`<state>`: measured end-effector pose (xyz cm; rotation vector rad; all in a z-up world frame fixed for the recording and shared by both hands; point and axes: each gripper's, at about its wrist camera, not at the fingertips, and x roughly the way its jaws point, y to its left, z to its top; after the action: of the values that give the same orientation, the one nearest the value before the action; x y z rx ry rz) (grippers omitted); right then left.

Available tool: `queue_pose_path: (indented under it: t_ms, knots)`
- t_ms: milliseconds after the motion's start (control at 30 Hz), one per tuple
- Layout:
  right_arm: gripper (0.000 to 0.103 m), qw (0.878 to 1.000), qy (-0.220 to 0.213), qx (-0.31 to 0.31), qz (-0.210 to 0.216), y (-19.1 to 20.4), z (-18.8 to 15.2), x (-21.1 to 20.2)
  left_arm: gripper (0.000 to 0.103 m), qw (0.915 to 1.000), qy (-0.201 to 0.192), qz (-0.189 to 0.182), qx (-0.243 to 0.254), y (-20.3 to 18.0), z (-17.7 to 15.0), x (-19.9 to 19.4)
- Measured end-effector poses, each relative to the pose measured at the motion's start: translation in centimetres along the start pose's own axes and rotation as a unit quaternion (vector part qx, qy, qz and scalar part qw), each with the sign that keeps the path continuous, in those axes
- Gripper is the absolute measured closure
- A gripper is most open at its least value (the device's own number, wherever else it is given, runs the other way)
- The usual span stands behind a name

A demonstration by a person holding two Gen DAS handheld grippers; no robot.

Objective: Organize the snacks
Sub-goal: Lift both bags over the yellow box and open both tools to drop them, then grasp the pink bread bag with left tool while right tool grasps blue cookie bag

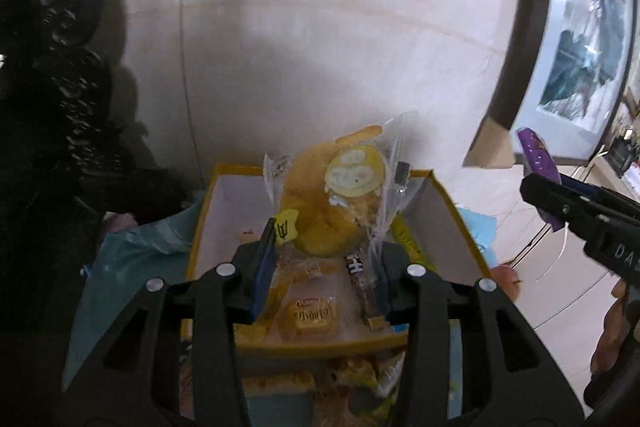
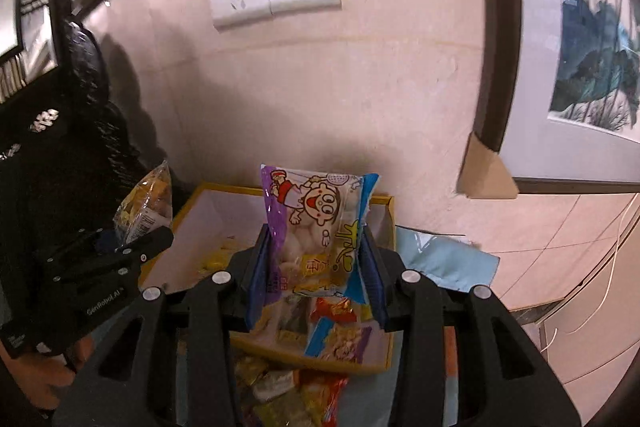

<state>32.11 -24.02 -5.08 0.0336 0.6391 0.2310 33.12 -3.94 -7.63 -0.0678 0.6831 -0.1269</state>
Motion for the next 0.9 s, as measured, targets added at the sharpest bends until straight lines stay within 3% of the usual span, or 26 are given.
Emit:
queue_pose_path:
  t_ms: [33, 67, 100, 133, 300, 500, 567, 733, 900]
  knots:
    - [0.049, 1.0, 0.016, -0.001, 0.0, 0.0, -0.1, 1.7, 0.052, 0.9999, 0.01, 0.003, -0.004, 0.0, 0.0, 1.1]
    - [0.042, 0.999, 0.041, -0.007, -0.009, 0.0, -0.4, 3.3, 0.03, 0.9993, 0.03, 0.013, -0.017, 0.3, -0.2, 2.8]
    - [0.04, 0.998, 0.054, -0.016, -0.014, 0.1, -0.6, 4.1, 0.021, 0.9985, 0.044, 0.019, -0.028, 0.6, -0.5, 3.8]
    - [0.04, 0.997, 0.064, -0.033, -0.019, 0.3, -1.0, 4.8, 0.019, 0.9975, 0.055, 0.023, -0.037, 1.0, -0.8, 4.5]
    - [0.04, 0.997, 0.076, -0.012, -0.001, -1.1, -3.4, 4.1, 0.019, 0.9978, 0.05, 0.026, -0.034, 3.4, -2.8, 3.5]
    - [0.038, 0.993, 0.115, 0.02, 0.027, -1.3, -9.9, 1.0, 0.012, 0.9949, 0.012, 0.08, -0.06, 7.6, -7.3, -1.8]
    - [0.037, 0.989, 0.143, 0.029, 0.031, -1.0, -12.4, 1.0, 0.012, 0.9918, 0.022, 0.113, -0.054, 8.7, -9.9, -2.5]
    - [0.036, 0.979, 0.197, 0.04, 0.046, 0.0, -17.2, 1.5, 0.012, 0.9848, 0.074, 0.147, -0.055, 11.0, -15.4, -3.0]
    - [0.035, 0.976, 0.199, 0.045, 0.07, 2.5, -18.2, 0.3, 0.012, 0.9818, 0.081, 0.153, -0.079, 13.6, -17.9, -3.7]
